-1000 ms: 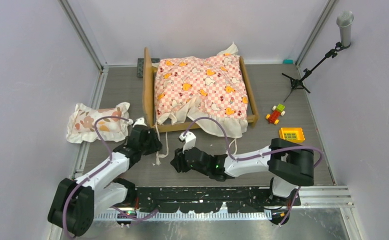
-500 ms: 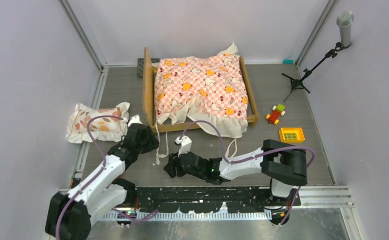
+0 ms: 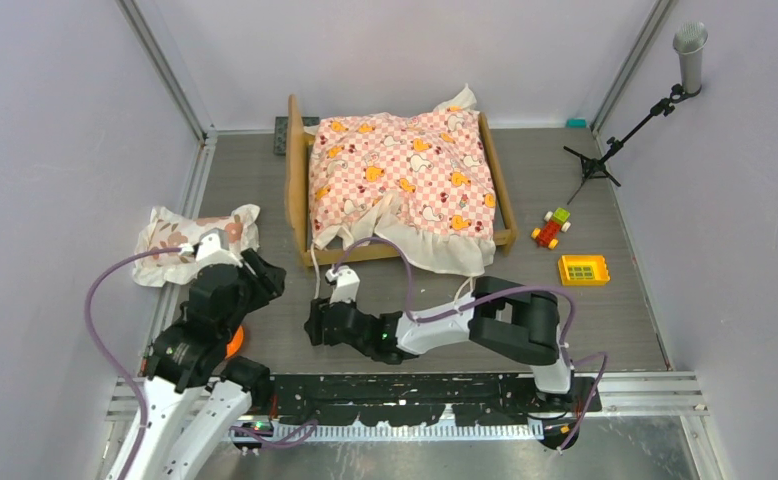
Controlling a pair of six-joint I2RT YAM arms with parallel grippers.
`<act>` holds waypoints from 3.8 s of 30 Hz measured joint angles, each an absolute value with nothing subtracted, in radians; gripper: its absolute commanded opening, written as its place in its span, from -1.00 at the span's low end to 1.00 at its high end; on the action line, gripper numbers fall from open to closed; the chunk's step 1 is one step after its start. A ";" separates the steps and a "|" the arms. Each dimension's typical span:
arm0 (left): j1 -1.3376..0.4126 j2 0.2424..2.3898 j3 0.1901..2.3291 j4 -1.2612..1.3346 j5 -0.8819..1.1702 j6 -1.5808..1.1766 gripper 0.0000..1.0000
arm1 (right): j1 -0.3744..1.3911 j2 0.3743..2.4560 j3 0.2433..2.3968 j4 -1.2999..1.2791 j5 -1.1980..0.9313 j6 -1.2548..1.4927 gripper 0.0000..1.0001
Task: Set up the pet bed
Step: Tie the ropes to the bed frame.
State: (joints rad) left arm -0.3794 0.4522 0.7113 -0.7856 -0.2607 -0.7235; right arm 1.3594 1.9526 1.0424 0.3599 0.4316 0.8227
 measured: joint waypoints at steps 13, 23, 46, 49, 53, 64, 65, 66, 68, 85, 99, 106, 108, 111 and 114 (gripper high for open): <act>-0.379 0.412 0.817 -0.907 -0.307 -0.704 0.14 | 1.361 2.066 1.235 0.146 0.467 0.871 -0.25; -0.379 0.396 0.839 -0.926 -0.319 -0.694 0.18 | 1.362 2.103 1.294 0.101 0.465 0.862 -0.98; -0.379 0.373 0.864 -0.959 -0.367 -0.672 0.19 | 1.262 1.978 1.333 0.017 0.222 0.709 -0.99; -0.379 0.373 0.864 -0.960 -0.367 -0.672 0.20 | 1.252 1.948 1.333 0.003 0.201 0.703 -0.99; -0.379 0.373 0.863 -0.960 -0.367 -0.672 0.20 | 1.232 1.909 1.327 -0.052 0.176 0.665 -0.99; -0.379 0.377 0.818 -0.954 -0.336 -0.682 0.20 | 1.172 1.870 1.274 -0.232 0.166 0.516 -0.99; -0.379 0.379 0.816 -0.952 -0.332 -0.683 0.20 | 1.169 1.870 1.274 -0.242 0.167 0.506 -0.99; -0.379 0.380 0.814 -0.949 -0.329 -0.684 0.20 | 1.168 1.870 1.273 -0.249 0.168 0.497 -0.99; -0.379 0.383 0.807 -0.937 -0.318 -0.685 0.21 | 1.165 1.869 1.273 -0.260 0.169 0.484 -0.99; -0.380 0.599 0.497 -0.537 0.021 -0.736 0.26 | 1.106 1.691 1.068 -0.080 0.060 0.535 -0.99; -0.380 0.735 0.412 -0.244 0.029 -0.857 0.30 | 1.092 1.619 0.974 0.086 -0.110 0.590 -0.99; -0.380 0.837 0.398 -0.179 0.025 -0.883 0.24 | 1.092 1.579 0.957 0.117 -0.138 0.601 -0.99; -0.380 0.865 0.395 -0.161 0.025 -0.887 0.15 | 1.092 1.575 0.957 0.124 -0.143 0.601 -0.99; -0.380 0.889 0.393 -0.138 0.025 -0.891 -0.06 | 1.092 1.575 0.955 0.127 -0.146 0.602 -0.99; -0.380 0.899 0.393 -0.112 0.025 -0.892 -0.31 | 1.092 1.575 0.954 0.127 -0.145 0.602 -0.99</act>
State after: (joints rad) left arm -0.3801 0.8993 0.3931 -0.1123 0.0246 -0.8917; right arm 1.0920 1.5753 0.9543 0.1272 -0.1452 0.6018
